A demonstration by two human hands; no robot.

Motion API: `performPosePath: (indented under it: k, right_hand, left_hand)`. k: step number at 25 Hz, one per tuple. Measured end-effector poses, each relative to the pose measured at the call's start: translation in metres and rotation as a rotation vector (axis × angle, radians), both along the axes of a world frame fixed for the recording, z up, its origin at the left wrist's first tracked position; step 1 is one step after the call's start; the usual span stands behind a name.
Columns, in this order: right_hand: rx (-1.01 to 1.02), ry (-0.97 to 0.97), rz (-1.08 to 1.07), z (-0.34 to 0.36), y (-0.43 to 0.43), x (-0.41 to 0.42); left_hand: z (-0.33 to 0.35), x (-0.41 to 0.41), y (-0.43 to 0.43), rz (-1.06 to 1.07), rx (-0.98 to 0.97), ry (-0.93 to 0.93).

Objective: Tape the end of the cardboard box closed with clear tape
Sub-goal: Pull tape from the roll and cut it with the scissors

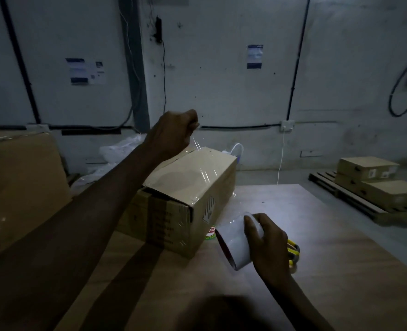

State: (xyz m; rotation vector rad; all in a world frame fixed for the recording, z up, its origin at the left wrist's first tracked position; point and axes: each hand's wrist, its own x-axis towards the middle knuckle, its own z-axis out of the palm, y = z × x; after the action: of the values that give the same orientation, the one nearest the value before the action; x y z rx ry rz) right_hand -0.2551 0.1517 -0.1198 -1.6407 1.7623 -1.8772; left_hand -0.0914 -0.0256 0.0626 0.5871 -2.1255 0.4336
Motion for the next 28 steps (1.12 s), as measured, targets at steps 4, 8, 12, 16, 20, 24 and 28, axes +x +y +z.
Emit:
performPosePath:
  k: [4,8,12,16,20,24,28]
  right_hand:
    - [0.166,-0.015,0.089,-0.004,0.006,-0.027]
    - [0.562,0.459,-0.131,0.001,-0.003,-0.080]
    - [0.896,0.765,-0.122,-0.015,-0.016,-0.097]
    - [0.950,0.806,-0.128,-0.012,-0.019,-0.095]
    - [0.938,0.800,-0.160,-0.005,-0.022,-0.092]
    - [0.983,0.616,-0.100,0.009,-0.018,-0.097]
    - [0.874,0.356,-0.036,0.013,-0.013,-0.100]
  left_hand:
    - [-0.001,-0.015,0.014,-0.085,-0.052,-0.078]
    - [0.000,-0.029,0.028,-0.137,-0.169,-0.194]
    - [0.003,-0.036,0.035,-0.204,-0.269,-0.242]
    - [0.003,-0.039,0.037,-0.214,-0.315,-0.257]
    - [0.002,-0.040,0.037,-0.225,-0.325,-0.258]
    - [0.003,-0.039,0.037,-0.229,-0.331,-0.245]
    - [0.002,-0.042,0.036,-0.252,-0.338,-0.239]
